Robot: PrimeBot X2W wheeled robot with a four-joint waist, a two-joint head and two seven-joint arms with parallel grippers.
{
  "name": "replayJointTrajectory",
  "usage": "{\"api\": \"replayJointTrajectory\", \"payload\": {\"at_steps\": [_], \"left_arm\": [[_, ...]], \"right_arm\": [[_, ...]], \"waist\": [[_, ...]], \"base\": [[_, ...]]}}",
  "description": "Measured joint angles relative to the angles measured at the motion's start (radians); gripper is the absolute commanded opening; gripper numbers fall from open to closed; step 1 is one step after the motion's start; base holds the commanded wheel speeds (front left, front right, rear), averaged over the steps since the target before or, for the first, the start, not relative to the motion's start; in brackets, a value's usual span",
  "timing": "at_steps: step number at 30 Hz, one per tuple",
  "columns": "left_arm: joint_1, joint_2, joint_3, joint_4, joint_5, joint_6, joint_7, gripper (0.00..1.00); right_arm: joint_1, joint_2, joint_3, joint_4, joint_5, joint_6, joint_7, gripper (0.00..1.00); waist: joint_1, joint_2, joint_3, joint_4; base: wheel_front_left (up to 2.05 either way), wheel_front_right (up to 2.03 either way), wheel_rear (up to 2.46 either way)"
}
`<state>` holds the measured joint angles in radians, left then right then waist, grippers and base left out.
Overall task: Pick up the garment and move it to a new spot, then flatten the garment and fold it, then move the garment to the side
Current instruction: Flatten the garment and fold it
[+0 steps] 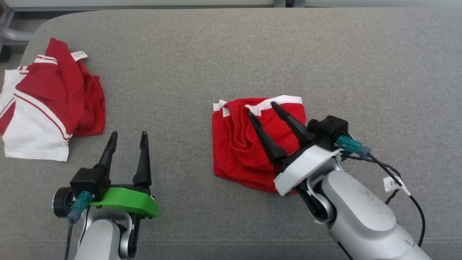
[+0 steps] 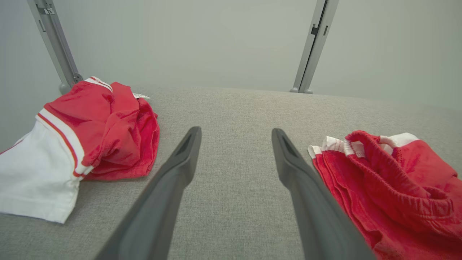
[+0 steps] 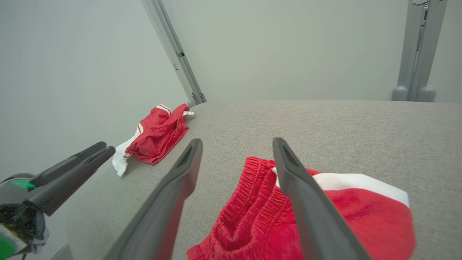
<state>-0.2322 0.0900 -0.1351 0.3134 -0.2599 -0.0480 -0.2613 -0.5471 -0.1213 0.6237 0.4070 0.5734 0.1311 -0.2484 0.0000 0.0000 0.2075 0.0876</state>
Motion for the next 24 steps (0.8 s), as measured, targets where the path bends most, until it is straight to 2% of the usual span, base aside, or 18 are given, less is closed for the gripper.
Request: {"api": "replayJointTrajectory", "payload": {"at_steps": [8,11,17,24], "left_arm": [[0.015,0.014,0.017,-0.016,0.006,0.006,-0.001,1.00],[0.020,0.019,0.018,-0.019,0.007,0.009,-0.001,1.00],[0.049,0.025,0.016,-0.012,0.009,0.012,0.001,1.00],[0.084,0.036,0.012,-0.018,0.006,0.024,0.020,1.00]], "right_arm": [[0.176,-0.009,-0.300,-0.125,-0.192,0.000,-0.014,1.00],[0.243,-0.011,-0.382,-0.150,-0.249,0.000,-0.014,1.00],[0.344,-0.016,-0.488,-0.157,-0.302,0.000,-0.010,1.00],[0.405,-0.014,-0.524,-0.157,-0.339,0.000,0.014,1.00]], "waist": [[0.0000,0.0000,-0.020,-0.031],[0.0000,0.0000,-0.030,-0.038],[0.0000,0.0000,-0.060,-0.049],[0.0000,0.0000,-0.102,-0.060]], "base": [[0.00,0.00,0.00],[0.00,0.00,0.00],[0.00,0.00,0.00],[0.00,0.00,0.00]]}}
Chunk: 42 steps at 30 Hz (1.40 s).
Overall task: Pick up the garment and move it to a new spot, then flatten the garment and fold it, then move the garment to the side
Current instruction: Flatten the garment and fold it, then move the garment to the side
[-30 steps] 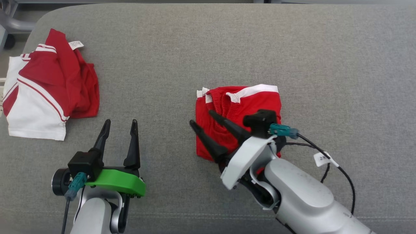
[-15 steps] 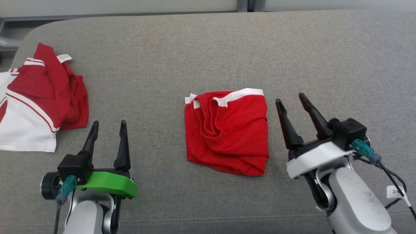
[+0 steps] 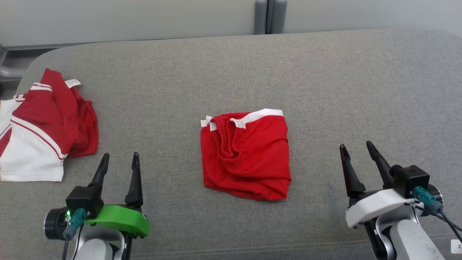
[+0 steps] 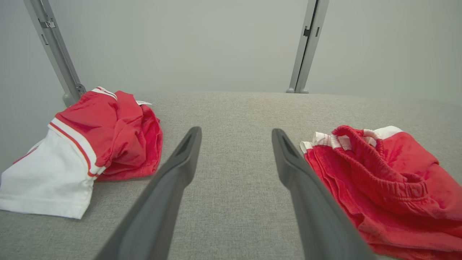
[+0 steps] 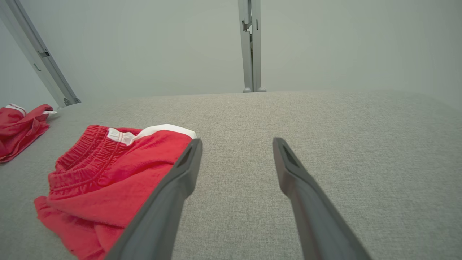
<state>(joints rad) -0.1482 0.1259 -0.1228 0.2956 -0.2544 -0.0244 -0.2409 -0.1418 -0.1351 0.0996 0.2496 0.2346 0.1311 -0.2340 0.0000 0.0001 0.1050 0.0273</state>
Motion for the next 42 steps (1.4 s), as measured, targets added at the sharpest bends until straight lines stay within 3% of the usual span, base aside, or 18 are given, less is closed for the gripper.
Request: {"api": "replayJointTrajectory", "payload": {"at_steps": [10,16,29,37,38,39,40,42], "left_arm": [[0.011,0.008,-0.012,-0.022,0.000,0.010,0.017,1.00],[-0.017,0.004,-0.031,-0.029,0.001,0.011,0.015,1.00],[-0.054,-0.040,-0.070,0.020,-0.014,0.002,-0.009,1.00],[-0.074,-0.048,-0.077,0.036,-0.016,-0.001,-0.017,1.00],[-0.076,-0.048,-0.077,0.037,-0.016,-0.001,-0.017,1.00],[-0.079,-0.049,-0.076,0.038,-0.016,-0.001,-0.017,1.00],[-0.081,-0.049,-0.075,0.039,-0.016,-0.001,-0.017,1.00],[-0.084,-0.050,-0.073,0.040,-0.016,-0.001,-0.017,1.00]], "right_arm": [[0.010,0.000,-0.006,-0.019,-0.006,0.000,0.038,1.00],[-0.029,-0.040,0.058,0.006,-0.010,0.000,0.110,1.00],[-0.152,-0.056,0.183,0.197,0.081,0.000,0.168,1.00],[-0.232,-0.057,0.246,0.305,0.146,0.000,0.236,1.00],[-0.237,-0.058,0.250,0.306,0.156,0.000,0.239,0.49],[-0.240,-0.059,0.257,0.306,0.164,0.000,0.239,0.21],[-0.243,-0.063,0.265,0.307,0.167,0.000,0.243,0.00],[-0.248,-0.070,0.274,0.305,0.168,0.000,0.241,0.00]], "waist": [[0.0000,0.0000,-0.001,0.008],[0.0000,0.0000,0.023,0.037],[0.0000,0.0000,0.086,0.149],[0.0000,0.0000,0.117,0.181],[0.0000,0.0000,0.119,0.181],[0.0000,0.0000,0.120,0.180],[0.0000,0.0000,0.121,0.178],[0.0000,0.0000,0.121,0.172]], "base": [[0.00,0.00,0.00],[0.00,0.00,0.00],[0.00,0.00,0.00],[0.00,0.00,0.00],[0.00,0.00,0.00],[0.00,0.00,0.00],[0.00,0.00,0.00],[0.00,0.00,0.00]]}}
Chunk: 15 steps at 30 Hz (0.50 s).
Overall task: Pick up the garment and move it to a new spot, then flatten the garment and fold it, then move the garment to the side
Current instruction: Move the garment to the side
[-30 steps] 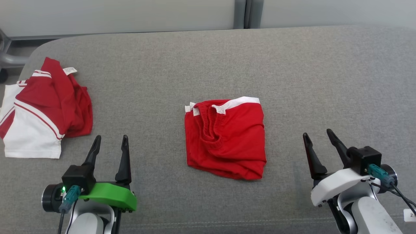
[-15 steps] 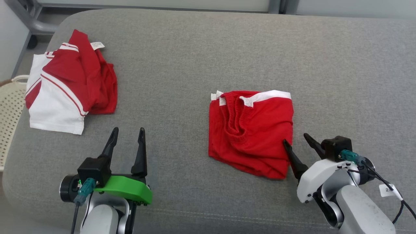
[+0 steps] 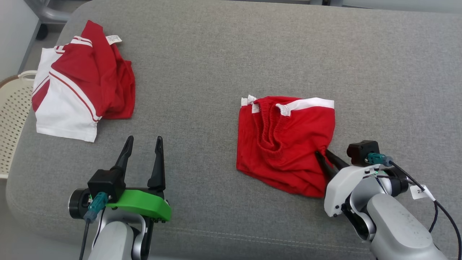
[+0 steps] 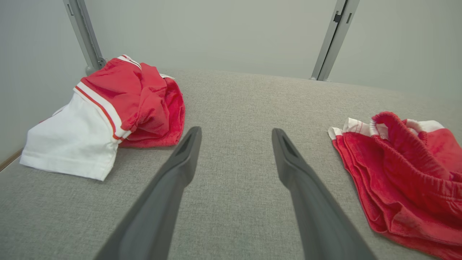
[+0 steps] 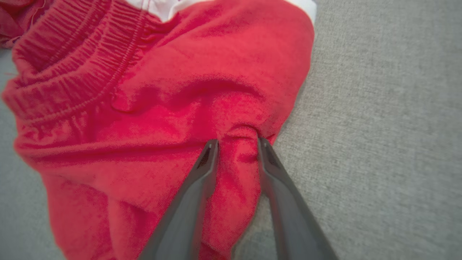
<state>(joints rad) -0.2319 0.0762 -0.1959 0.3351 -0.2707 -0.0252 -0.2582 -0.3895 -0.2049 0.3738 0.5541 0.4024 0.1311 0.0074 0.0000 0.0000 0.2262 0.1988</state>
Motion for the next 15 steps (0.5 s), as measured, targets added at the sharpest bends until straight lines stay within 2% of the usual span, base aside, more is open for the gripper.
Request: {"api": "replayJointTrajectory", "payload": {"at_steps": [7,15], "left_arm": [[-0.003,-0.001,0.005,-0.008,0.000,-0.001,-0.003,1.00],[-0.011,0.009,0.014,-0.041,0.011,-0.002,-0.003,1.00]], "right_arm": [[0.001,-0.029,0.013,-0.050,-0.045,0.001,-0.015,0.00],[0.069,-0.078,-0.032,-0.175,-0.137,0.001,-0.012,0.00]], "waist": [[0.0000,0.0000,0.002,-0.036],[0.0000,0.0000,0.012,-0.116]], "base": [[0.00,0.00,0.00],[0.00,0.00,0.00]]}}
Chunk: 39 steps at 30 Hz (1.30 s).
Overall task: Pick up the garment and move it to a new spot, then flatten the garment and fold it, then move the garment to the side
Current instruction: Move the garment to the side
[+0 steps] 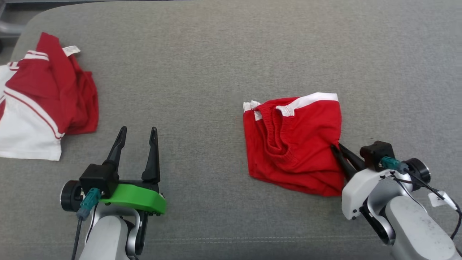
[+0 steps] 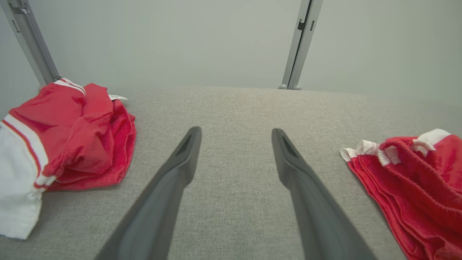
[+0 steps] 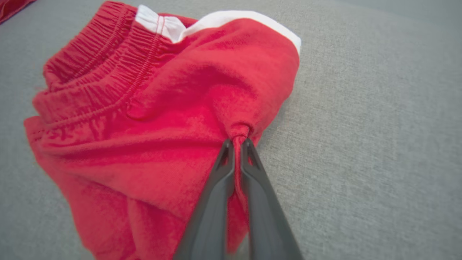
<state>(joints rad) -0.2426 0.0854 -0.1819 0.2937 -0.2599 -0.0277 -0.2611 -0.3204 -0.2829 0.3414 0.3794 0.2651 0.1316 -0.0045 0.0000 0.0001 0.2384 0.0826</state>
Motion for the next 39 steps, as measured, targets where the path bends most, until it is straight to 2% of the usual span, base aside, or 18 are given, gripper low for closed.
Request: {"api": "replayJointTrajectory", "payload": {"at_steps": [7,10,15,20,30,34,35,36,37,39], "left_arm": [[-0.025,0.030,-0.004,-0.044,0.014,-0.007,0.005,1.00],[-0.048,0.058,-0.007,-0.073,0.027,-0.007,0.026,1.00],[-0.095,0.102,-0.011,-0.124,0.049,-0.012,0.068,1.00],[-0.144,0.125,-0.023,-0.172,0.065,-0.017,0.106,1.00],[-0.261,0.143,-0.095,-0.269,0.099,-0.049,0.169,1.00],[-0.297,0.146,-0.123,-0.296,0.109,-0.059,0.188,1.00],[-0.302,0.146,-0.129,-0.300,0.112,-0.060,0.190,1.00],[-0.306,0.146,-0.135,-0.305,0.113,-0.060,0.191,1.00],[-0.308,0.145,-0.141,-0.308,0.113,-0.061,0.196,1.00],[-0.312,0.145,-0.146,-0.312,0.113,-0.062,0.198,1.00]], "right_arm": [[0.057,-0.050,-0.094,-0.086,-0.043,0.000,0.013,0.00],[0.031,-0.065,-0.126,-0.069,-0.045,0.000,0.007,0.00],[-0.130,-0.084,-0.186,0.035,-0.039,0.000,-0.033,0.00],[-0.270,-0.106,-0.234,0.177,-0.030,0.000,-0.089,0.00],[-0.466,-0.229,-0.307,0.436,-0.045,0.000,-0.218,0.00],[-0.529,-0.232,-0.318,0.516,-0.059,0.000,-0.237,0.00],[-0.540,-0.230,-0.329,0.534,-0.061,0.000,-0.241,0.12],[-0.549,-0.227,-0.337,0.549,-0.066,0.000,-0.244,0.65],[-0.556,-0.222,-0.350,0.560,-0.078,0.000,-0.249,1.00],[-0.570,-0.211,-0.368,0.579,-0.095,0.000,-0.253,1.00]], "waist": [[0.0000,0.0000,0.024,-0.106],[0.0000,0.0000,0.041,-0.155],[0.0000,0.0000,0.080,-0.231],[0.0000,0.0000,0.140,-0.277],[0.0001,0.0000,0.276,-0.313],[0.0001,0.0000,0.322,-0.320],[0.0001,0.0000,0.332,-0.322],[0.0001,0.0000,0.340,-0.324],[0.0001,0.0000,0.347,-0.326],[0.0001,0.0000,0.356,-0.332]], "base": [[0.00,0.00,0.00],[0.00,0.00,0.00],[0.00,0.00,0.00],[0.00,0.00,0.00],[0.00,0.00,0.00],[0.00,0.00,0.00],[0.00,0.00,0.00],[0.00,0.00,0.00],[0.00,0.00,0.00],[0.00,0.00,0.00]]}}
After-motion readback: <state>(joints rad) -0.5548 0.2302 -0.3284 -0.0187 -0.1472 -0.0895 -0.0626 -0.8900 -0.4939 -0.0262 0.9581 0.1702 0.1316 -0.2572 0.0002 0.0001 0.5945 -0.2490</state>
